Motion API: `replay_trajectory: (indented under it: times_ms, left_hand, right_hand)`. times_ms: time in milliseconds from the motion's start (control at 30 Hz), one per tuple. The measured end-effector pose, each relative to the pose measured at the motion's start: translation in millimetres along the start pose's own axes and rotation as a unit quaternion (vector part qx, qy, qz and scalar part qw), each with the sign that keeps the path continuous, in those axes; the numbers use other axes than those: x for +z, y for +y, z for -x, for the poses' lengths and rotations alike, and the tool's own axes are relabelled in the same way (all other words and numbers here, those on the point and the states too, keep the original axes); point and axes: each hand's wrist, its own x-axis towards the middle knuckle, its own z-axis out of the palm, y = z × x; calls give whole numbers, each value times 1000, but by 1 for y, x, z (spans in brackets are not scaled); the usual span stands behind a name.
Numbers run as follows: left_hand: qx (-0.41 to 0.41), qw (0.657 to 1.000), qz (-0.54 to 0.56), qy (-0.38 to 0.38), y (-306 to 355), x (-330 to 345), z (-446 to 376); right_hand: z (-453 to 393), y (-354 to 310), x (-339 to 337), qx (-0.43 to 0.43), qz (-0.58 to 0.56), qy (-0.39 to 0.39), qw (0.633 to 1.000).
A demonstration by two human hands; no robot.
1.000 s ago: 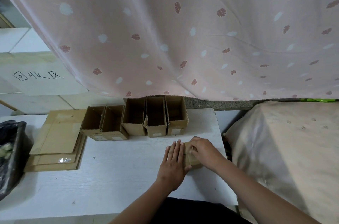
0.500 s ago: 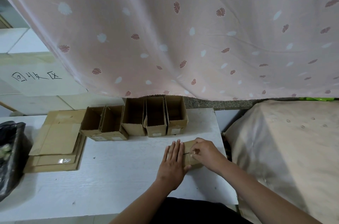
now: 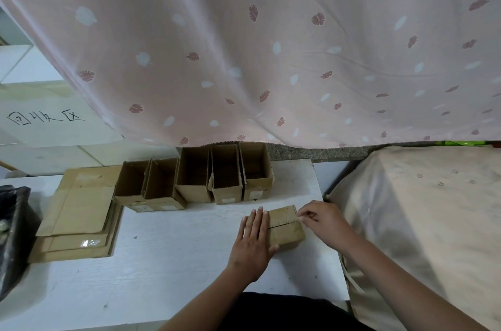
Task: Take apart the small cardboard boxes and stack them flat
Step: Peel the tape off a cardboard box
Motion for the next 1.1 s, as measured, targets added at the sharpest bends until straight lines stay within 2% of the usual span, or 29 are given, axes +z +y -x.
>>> replay_trajectory:
  times_ms: [133,400,567,800,1100]
  left_hand:
    - [-2,1000,-7,-5,-1,0,0]
    - [5,1000,-4,5,-2,1,2]
    - [8,1000,3,11,-2,1,2]
    - [8,1000,8,10,-3,0,1]
    - [9,1000,15,15,-4,2,2]
  right_hand:
    - [-3,2,2,36,9,-3,999]
    - [-6,3,11,28,72,-44,996]
    - [-7,2,17,-8,71,-47,996]
    - [-7,4,20,10,53,-26,998]
    - [-3,2,17,20,65,-51,996]
